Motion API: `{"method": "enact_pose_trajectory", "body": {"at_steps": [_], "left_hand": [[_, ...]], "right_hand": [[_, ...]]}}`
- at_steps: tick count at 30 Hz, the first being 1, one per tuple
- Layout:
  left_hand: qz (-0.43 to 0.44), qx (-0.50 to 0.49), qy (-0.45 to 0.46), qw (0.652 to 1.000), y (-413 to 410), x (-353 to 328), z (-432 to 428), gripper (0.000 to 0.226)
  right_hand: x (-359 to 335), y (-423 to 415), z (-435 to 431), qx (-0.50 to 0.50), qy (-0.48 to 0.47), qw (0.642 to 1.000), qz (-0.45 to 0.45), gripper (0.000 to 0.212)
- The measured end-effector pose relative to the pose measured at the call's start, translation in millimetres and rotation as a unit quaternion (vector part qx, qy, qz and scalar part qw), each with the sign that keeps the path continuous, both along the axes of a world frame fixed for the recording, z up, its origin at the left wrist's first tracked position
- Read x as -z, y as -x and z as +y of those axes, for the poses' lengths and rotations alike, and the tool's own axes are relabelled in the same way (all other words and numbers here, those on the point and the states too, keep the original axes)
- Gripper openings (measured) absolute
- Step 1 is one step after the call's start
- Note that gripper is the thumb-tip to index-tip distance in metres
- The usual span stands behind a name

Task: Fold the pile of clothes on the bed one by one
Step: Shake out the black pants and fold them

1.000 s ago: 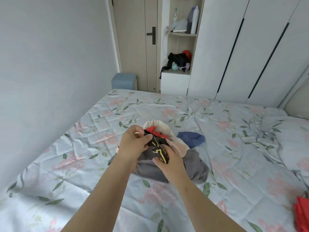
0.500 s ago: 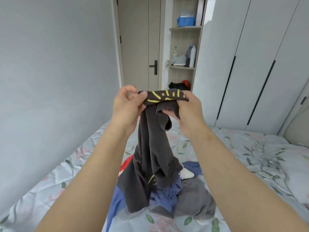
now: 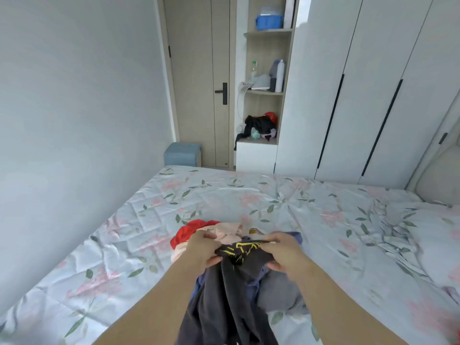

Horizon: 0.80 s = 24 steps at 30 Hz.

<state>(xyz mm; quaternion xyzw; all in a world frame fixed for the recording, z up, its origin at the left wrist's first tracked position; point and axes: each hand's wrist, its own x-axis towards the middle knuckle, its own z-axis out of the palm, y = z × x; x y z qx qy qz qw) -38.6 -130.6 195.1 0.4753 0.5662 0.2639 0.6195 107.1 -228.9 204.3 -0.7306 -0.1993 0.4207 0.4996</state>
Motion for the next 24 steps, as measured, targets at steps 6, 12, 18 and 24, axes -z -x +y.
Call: {"method": "enact_pose_trajectory", "body": {"at_steps": [6, 12, 18, 24], "left_hand": [[-0.085, -0.049, 0.053, 0.994, -3, 10, -10, 0.014], [-0.241, -0.029, 0.114, 0.963, -14, -52, -13, 0.013], [-0.378, -0.082, 0.123, 0.914, -12, -91, 6, 0.006], [-0.145, 0.039, -0.078, 0.985, 7, -22, 15, 0.052]], "right_hand": [[63, 10, -27, -0.059, -0.016, 0.997, 0.044, 0.051], [69, 30, -10, -0.150, -0.098, 0.976, -0.121, 0.103], [27, 28, 7, -0.147, -0.077, 0.933, -0.321, 0.033], [-22, 18, 11, -0.094, -0.208, 0.972, 0.061, 0.011]]}}
